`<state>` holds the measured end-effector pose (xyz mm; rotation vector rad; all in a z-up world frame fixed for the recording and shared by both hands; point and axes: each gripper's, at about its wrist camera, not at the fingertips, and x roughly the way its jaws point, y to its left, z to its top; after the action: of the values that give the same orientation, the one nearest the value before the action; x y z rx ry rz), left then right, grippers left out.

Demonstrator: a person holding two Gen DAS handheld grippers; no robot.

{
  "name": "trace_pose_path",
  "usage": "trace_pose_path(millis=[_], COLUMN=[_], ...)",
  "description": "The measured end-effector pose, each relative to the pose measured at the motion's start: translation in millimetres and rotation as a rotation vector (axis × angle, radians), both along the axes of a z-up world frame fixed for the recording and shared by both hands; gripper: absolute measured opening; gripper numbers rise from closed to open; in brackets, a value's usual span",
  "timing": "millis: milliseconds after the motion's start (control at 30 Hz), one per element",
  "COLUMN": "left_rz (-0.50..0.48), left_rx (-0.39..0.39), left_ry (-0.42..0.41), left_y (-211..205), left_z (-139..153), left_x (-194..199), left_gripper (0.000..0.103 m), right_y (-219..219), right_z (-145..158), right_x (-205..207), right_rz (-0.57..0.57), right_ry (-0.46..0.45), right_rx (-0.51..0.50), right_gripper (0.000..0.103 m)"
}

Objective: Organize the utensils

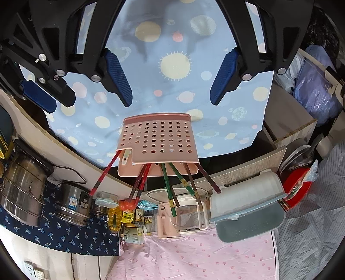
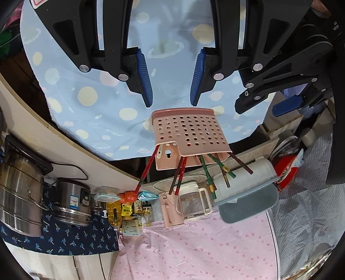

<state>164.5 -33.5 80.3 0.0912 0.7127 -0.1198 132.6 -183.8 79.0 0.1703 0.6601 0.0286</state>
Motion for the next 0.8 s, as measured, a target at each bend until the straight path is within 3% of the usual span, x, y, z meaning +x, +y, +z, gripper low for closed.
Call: trace_pose_path(millis=[200, 433, 800], left_rz=[0.022, 0.04, 0.078], left_rx=[0.015, 0.025, 0.019], left_ry=[0.006, 0.018, 0.046], left_y=[0, 2, 12], left_z=[-6, -11, -18], left_x=[-6, -9, -11], left_gripper=[0.083, 0.09, 0.096], right_y=[-7, -10, -13], right_z=[-2, -8, -15], right_x=[-9, -13, -18], right_rz=[-0.031, -0.051, -0.059], right_ry=[0.011, 0.026, 0.054], right_rx=[-0.02, -0.029, -0.017], right_gripper=[0.049, 0.059, 0.085])
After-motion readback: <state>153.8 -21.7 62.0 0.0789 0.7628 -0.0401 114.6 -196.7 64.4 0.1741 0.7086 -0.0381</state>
